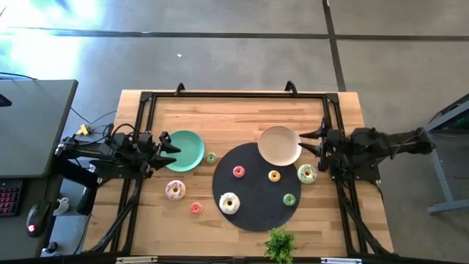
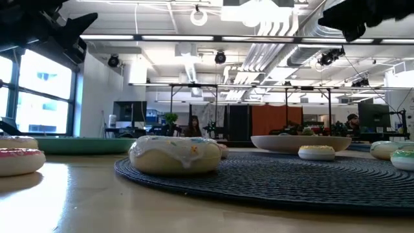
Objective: Pick & Place donuts
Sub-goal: Put the large light green donut on the white plate
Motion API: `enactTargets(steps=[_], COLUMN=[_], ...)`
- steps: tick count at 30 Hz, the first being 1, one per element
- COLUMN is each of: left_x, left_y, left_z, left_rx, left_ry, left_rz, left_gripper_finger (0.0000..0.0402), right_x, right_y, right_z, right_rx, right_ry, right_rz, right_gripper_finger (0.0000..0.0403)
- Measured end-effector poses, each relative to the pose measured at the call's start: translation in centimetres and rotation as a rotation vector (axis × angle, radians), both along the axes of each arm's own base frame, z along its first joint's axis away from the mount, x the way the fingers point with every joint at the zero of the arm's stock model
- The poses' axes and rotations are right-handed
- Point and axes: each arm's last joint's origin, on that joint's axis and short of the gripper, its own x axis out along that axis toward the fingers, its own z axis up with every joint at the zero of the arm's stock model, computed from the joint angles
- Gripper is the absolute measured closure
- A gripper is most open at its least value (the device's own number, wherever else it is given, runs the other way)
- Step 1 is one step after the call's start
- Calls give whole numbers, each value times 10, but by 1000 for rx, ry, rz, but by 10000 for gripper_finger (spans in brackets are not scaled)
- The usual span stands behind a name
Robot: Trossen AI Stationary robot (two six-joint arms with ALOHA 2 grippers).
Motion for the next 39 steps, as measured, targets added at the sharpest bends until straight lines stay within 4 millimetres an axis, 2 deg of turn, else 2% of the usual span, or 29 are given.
enactTargets(steps=[2, 4, 7, 10, 14, 20, 25, 28, 31, 39], left_x=[0, 0, 0, 0, -5, -11, 1, 14, 25, 47], left_y=[0, 0, 1, 3, 6, 9, 9, 7, 6, 3], left_z=[0, 0, -1, 1, 23, 67, 88, 91, 86, 76], left_rx=[-2, -1, 29, 68, 108, 240, 317, 335, 365, 400], left_ry=[1, 3, 7, 12, 98, 434, 672, 725, 784, 865], left_rz=[6, 11, 50, 130, 194, 285, 299, 294, 285, 265], left_gripper_finger=[204, 204, 204, 204, 204, 204, 204, 204, 204, 204], right_x=[6, 13, 24, 35, 45, 55, 61, 65, 67, 56], right_y=[1, 3, 8, 12, 15, 18, 19, 18, 17, 9], right_z=[10, 8, -3, -19, -36, -54, -65, -70, -78, -121], right_rx=[81, 183, 338, 414, 413, 435, 423, 380, 375, 472], right_ry=[178, 402, 686, 908, 1085, 1255, 1353, 1375, 1405, 1411], right_rz=[-35, -64, -102, -121, -176, -238, -268, -278, -286, -290], right_gripper_finger=[265, 265, 265, 265, 265, 265, 265, 265, 265, 265])
